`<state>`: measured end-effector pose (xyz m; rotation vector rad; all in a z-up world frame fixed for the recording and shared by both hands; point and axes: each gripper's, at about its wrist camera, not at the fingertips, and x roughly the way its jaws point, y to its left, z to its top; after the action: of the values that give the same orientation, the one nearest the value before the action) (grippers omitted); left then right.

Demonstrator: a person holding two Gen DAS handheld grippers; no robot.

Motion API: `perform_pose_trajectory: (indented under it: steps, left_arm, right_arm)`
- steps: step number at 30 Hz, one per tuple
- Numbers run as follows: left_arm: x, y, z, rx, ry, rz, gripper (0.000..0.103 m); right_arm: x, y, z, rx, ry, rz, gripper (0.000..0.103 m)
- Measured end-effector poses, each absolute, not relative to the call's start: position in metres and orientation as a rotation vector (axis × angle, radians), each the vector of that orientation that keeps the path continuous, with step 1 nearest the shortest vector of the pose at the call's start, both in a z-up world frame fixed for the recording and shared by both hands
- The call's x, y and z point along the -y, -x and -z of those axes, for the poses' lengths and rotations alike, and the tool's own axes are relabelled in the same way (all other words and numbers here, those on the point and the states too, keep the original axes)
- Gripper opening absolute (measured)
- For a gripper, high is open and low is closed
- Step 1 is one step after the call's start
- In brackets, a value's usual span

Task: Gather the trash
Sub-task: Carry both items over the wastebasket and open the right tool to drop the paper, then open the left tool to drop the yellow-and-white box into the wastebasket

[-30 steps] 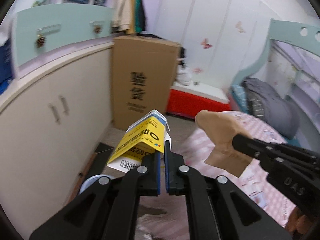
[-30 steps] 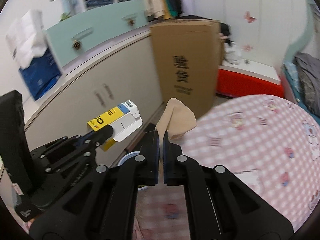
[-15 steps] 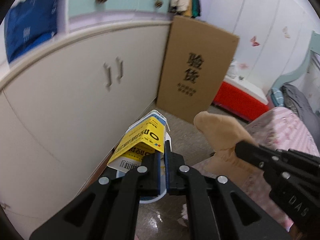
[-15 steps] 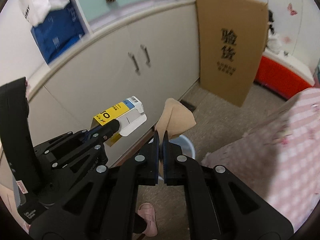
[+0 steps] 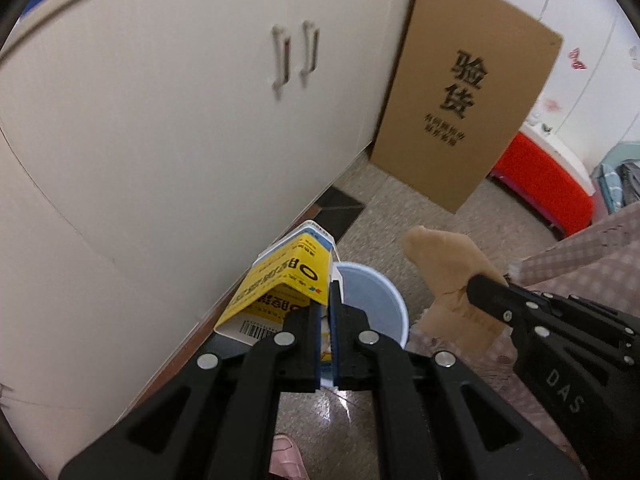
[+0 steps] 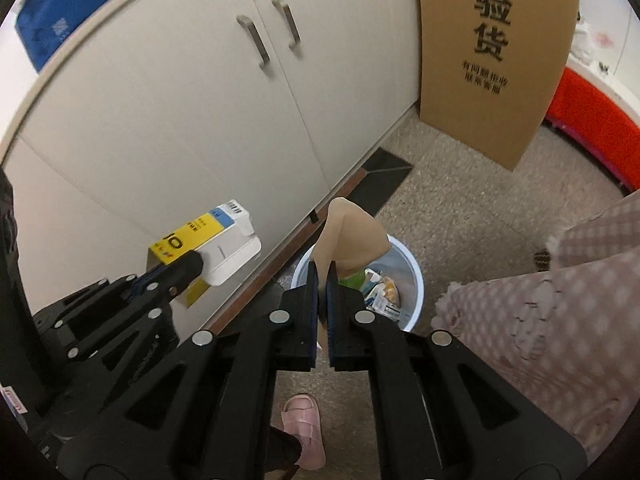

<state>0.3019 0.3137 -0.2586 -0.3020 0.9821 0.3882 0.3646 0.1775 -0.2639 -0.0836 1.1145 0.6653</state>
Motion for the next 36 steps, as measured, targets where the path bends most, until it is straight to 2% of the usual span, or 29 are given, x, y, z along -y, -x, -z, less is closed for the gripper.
perform_pose_trajectory:
  steps: [2, 17, 36]
  left_arm:
    - [-0.318, -0.306, 0.27, -1.005, 0.306, -0.393, 0.004]
    - [-0.307, -0.324, 0.289, -1.048, 0.299, -0.359, 0.004]
    - [-0.276, -0.346, 0.26, -1.001, 0.269, -0.315, 0.007]
  right_arm:
    - [-0.175, -0.367, 0.271, -1.11, 0.077, -0.644, 0.058]
    - [-0.14, -0.361, 0.256, -1.005, 0.094, -0.485, 0.065]
    - [-0.097, -0.351, 0.206, -0.841, -0.013, -0.417, 0.069]
